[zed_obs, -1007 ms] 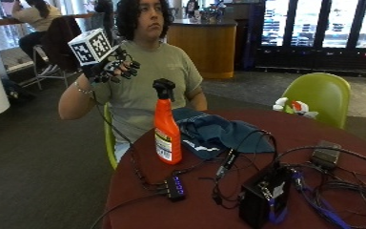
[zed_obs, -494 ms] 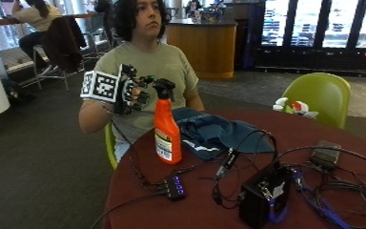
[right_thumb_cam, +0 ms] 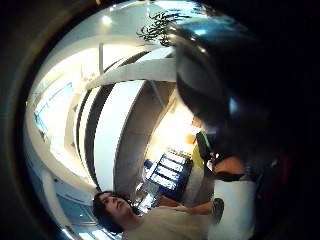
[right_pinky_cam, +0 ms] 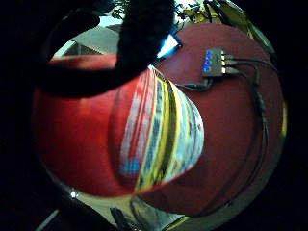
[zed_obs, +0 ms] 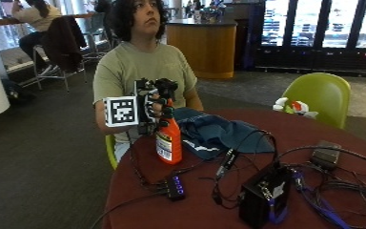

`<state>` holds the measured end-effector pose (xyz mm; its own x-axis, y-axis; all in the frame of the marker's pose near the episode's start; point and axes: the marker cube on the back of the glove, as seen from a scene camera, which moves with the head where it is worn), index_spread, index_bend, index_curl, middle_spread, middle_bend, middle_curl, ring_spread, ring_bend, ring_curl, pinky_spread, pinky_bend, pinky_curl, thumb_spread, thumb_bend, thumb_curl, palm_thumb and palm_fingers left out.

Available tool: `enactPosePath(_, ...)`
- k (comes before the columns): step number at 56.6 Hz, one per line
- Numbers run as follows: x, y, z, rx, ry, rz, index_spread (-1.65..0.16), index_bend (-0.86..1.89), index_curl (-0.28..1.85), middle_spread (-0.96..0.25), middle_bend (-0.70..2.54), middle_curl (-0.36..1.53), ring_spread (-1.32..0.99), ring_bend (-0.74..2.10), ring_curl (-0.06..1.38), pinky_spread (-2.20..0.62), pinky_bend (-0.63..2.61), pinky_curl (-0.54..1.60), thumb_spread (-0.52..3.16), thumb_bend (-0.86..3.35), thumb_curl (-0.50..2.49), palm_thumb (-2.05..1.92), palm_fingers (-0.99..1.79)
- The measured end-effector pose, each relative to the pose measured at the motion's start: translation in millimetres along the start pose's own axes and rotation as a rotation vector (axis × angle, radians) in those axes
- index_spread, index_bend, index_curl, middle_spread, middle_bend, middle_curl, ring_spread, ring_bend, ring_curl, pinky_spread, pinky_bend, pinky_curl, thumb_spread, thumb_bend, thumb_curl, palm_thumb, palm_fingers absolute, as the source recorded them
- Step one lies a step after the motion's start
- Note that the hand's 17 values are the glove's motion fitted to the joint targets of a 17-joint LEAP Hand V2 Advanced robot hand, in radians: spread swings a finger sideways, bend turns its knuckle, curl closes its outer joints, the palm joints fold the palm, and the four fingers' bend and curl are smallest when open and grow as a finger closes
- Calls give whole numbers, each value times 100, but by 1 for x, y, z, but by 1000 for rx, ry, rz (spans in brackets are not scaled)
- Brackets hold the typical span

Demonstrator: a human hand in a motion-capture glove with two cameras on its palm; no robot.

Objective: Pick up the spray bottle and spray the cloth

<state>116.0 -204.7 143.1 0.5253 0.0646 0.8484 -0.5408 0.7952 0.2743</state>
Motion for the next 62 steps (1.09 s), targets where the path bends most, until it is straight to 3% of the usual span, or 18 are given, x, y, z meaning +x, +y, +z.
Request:
enactPosePath(13,3,-32,11,129,39,9,-23,10,18,7,25,36,0,51,35,21,41,34,98,-2,41,86,38)
enactPosePath(29,14,-63,13,101,119,-57,-22,7,16,4,25,36,-5,63,38,11,41,35,95,-2,42,86,50)
enactPosePath(38,14,-67,10,112,118,19,-20,15,19,4,23,36,-9,63,37,5,37,35,95,-3,42,85,59)
enactPosePath(41,11,-72,9,212,119,21,-19,16,20,3,26,37,-9,61,36,4,33,33,95,-3,42,85,69)
enactPosePath(45,4,-56,4,188,110,129,-20,3,18,-3,45,43,-10,65,36,0,33,32,97,1,43,91,101)
enactPosePath(51,2,-46,-1,177,69,259,-17,-2,15,-3,44,44,-10,69,41,-1,37,36,100,-1,44,94,86)
enactPosePath(55,2,-39,-4,132,-10,288,-15,3,14,-1,46,45,-8,68,42,2,33,37,102,-2,43,92,78)
enactPosePath(62,-7,-24,-18,113,-97,257,-17,30,24,-6,57,47,-9,55,37,4,9,27,104,0,45,95,104)
